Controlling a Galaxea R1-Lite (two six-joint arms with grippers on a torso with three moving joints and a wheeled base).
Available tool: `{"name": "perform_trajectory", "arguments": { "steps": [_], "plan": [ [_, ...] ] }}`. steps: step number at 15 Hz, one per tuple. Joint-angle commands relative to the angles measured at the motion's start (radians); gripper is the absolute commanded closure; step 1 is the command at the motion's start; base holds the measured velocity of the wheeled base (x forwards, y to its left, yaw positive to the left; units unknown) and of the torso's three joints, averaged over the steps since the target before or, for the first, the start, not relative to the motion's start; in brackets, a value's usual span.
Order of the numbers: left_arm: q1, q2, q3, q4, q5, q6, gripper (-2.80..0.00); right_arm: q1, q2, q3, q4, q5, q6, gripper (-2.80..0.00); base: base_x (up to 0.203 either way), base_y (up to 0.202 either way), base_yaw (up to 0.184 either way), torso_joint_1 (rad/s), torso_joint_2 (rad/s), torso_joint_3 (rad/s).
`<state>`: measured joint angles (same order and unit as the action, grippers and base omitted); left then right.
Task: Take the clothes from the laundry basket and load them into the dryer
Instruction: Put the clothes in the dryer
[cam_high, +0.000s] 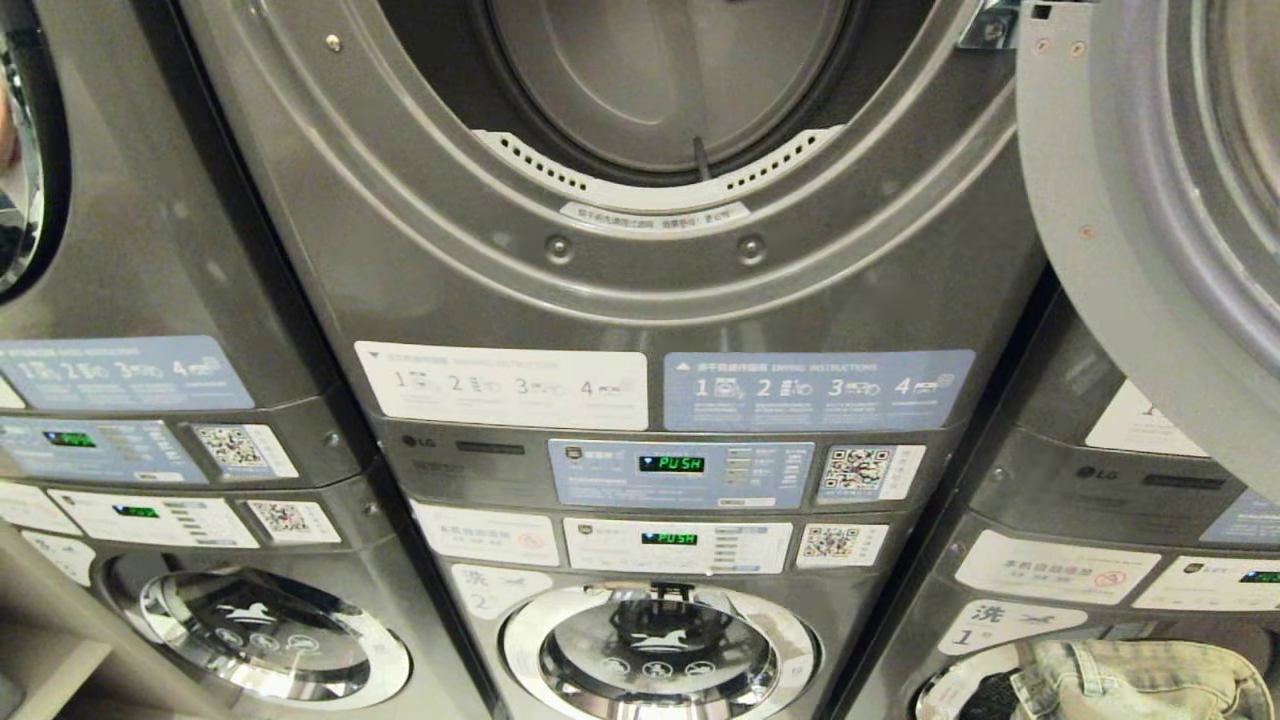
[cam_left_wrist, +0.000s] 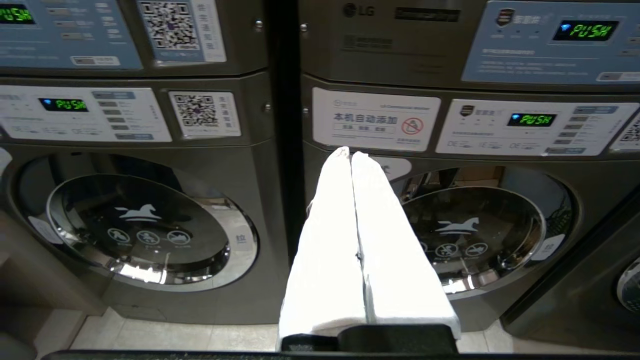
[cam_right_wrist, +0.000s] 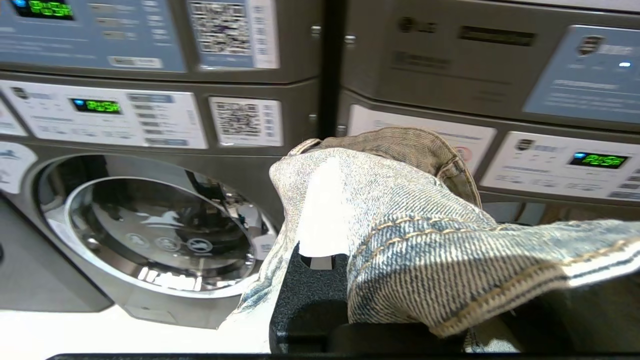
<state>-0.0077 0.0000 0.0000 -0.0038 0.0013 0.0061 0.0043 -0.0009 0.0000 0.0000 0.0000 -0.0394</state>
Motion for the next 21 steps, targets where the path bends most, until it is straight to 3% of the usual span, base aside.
{"name": "perform_trajectory", "arguments": {
  "steps": [1,21],
  "plan": [
    [0.000,0.000,0.000,-0.001,0.000,0.000,0.00,0.000,-0.001,0.000,0.000,0.000,-0.001,0.00,0.000,0.198,-0.004,0.007,0.01,0.002],
    [0.000,0.000,0.000,0.001,0.000,0.002,0.00,0.000,-0.001,0.000,0.000,-0.002,0.010,0.00,0.000,0.195,-0.001,0.002,0.00,0.001]
  ]
}}
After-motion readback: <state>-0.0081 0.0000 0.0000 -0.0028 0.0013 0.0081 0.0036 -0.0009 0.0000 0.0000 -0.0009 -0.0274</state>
